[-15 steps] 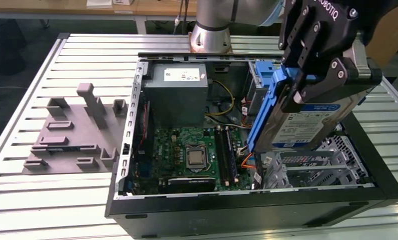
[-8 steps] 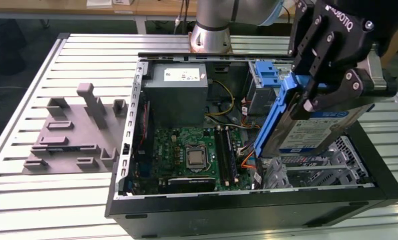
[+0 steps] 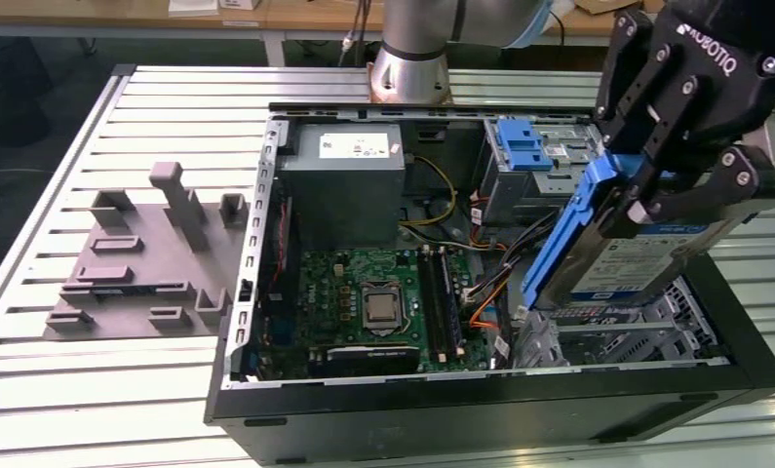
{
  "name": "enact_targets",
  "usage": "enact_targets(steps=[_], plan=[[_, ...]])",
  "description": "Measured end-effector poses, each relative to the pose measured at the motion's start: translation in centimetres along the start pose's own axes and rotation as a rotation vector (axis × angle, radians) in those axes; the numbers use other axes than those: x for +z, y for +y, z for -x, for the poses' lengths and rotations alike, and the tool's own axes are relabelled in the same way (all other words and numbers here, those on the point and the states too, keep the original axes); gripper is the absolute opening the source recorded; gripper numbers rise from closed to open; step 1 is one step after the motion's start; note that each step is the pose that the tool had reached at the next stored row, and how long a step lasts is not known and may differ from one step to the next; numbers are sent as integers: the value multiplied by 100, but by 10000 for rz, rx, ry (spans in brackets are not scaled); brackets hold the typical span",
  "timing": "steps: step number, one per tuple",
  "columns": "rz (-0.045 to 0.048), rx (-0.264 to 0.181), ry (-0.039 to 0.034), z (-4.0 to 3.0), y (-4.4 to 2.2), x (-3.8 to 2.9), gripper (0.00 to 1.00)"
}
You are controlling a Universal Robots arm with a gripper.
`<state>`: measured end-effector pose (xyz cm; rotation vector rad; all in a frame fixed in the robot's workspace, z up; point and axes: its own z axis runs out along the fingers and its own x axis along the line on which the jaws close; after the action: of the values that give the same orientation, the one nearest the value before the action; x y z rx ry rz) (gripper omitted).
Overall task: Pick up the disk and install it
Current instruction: 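Insert the disk into the insertion slot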
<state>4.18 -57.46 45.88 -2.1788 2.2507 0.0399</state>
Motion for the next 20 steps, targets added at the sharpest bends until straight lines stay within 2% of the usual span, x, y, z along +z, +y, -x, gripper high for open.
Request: enact_targets(steps=[4,5,10,20], plan=[[0,0,1,2,-86,32,36],[0,0,1,3,-130,50,36],[0,0,2,5,-222,87,36],[0,0,3,6,-300,161,36]])
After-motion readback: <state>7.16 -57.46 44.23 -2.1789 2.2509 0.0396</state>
